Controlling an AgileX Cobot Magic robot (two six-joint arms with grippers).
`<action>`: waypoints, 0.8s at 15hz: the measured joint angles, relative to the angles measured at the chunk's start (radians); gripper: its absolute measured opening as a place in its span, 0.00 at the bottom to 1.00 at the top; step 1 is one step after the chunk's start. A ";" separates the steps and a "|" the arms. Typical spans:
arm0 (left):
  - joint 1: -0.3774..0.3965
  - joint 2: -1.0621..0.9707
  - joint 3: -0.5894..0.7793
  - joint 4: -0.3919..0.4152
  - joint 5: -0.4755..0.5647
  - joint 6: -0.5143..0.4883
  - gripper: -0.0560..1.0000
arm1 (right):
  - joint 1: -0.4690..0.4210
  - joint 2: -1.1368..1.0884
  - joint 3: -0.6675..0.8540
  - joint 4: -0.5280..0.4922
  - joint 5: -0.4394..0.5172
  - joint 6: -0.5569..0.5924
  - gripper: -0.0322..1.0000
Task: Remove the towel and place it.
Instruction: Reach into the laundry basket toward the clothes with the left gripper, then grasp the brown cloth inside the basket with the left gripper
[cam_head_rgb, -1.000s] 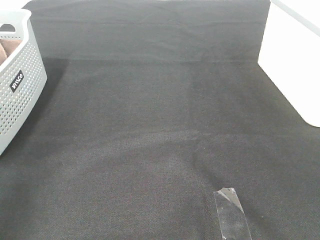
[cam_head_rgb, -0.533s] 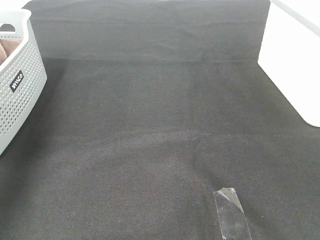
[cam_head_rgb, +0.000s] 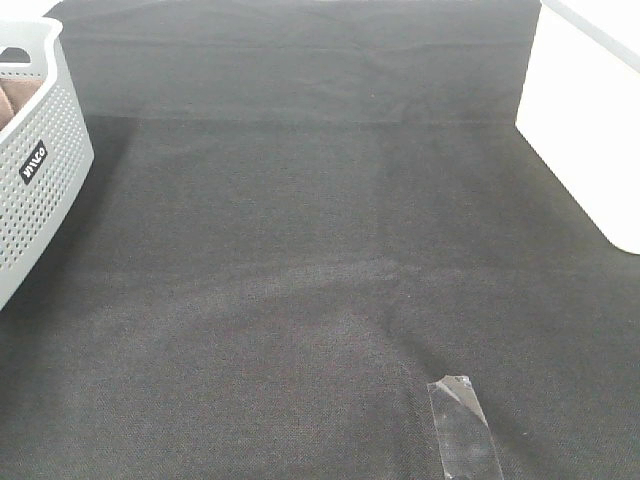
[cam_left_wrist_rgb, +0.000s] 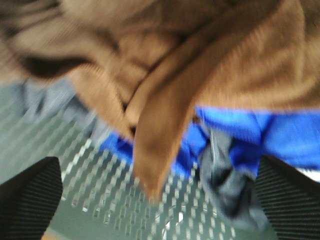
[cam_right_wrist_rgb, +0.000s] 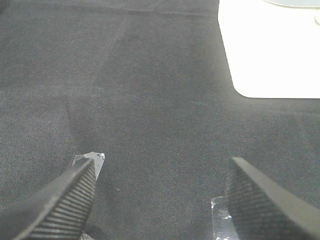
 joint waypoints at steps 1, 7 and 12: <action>0.000 0.049 -0.015 0.001 -0.014 0.000 0.99 | 0.000 0.000 0.000 0.000 0.000 0.000 0.68; 0.000 0.152 -0.022 0.001 -0.044 0.004 0.87 | 0.000 0.000 0.000 0.001 0.000 0.000 0.68; 0.000 0.152 -0.026 0.033 -0.013 -0.001 0.06 | 0.000 0.000 0.000 0.001 0.000 0.000 0.68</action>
